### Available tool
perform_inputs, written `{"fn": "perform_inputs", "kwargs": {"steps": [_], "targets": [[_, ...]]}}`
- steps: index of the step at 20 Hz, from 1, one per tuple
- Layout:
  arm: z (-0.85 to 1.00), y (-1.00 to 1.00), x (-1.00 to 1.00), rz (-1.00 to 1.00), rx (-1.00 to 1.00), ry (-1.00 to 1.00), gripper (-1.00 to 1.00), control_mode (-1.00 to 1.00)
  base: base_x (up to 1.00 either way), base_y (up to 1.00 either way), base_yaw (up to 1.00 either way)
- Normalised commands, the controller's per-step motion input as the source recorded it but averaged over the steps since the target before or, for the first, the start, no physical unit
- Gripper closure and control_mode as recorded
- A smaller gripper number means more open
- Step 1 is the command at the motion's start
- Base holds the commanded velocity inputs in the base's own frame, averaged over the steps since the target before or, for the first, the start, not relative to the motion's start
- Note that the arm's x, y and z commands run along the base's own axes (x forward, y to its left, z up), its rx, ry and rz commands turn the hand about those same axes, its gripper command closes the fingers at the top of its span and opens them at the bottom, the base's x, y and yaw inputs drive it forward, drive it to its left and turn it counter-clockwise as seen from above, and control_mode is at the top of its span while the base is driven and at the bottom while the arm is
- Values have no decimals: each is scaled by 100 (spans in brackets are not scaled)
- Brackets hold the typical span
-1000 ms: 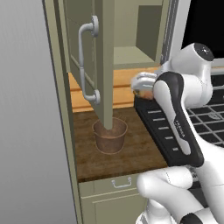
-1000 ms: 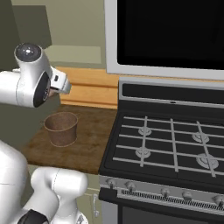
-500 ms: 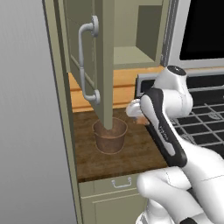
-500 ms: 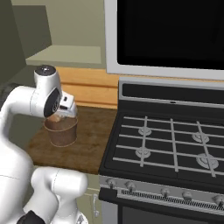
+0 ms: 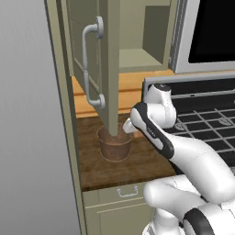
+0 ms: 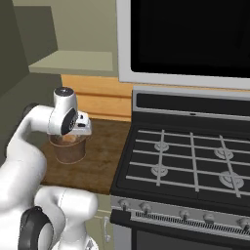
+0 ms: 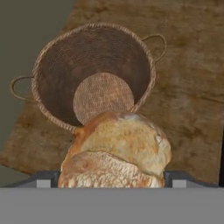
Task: Open the cabinet, pick up the bread from the cabinet and place it in the basket. Then move the basket to the dining counter.
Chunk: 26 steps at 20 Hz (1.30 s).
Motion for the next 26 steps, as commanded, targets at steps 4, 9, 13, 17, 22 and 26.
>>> {"fn": "perform_inputs", "kwargs": {"steps": [4, 9, 13, 17, 22, 26], "targets": [[-32, 40, 65, 12, -6, 7, 100, -100, 0, 0, 0], [-7, 40, 48, 7, -1, 13, 100, -100, 0, 0, 0], [-21, 21, 48, 2, 0, 3, 100, -100, 0, 0, 0], [-52, 24, 26, 2, 0, 0, 100, -100, 0, 0, 0], [-58, 31, 4, 2, -5, 0, 100, -100, 0, 0, 0], [-39, 2, 8, 2, -1, -1, 100, -100, 0, 0, 0]]}}
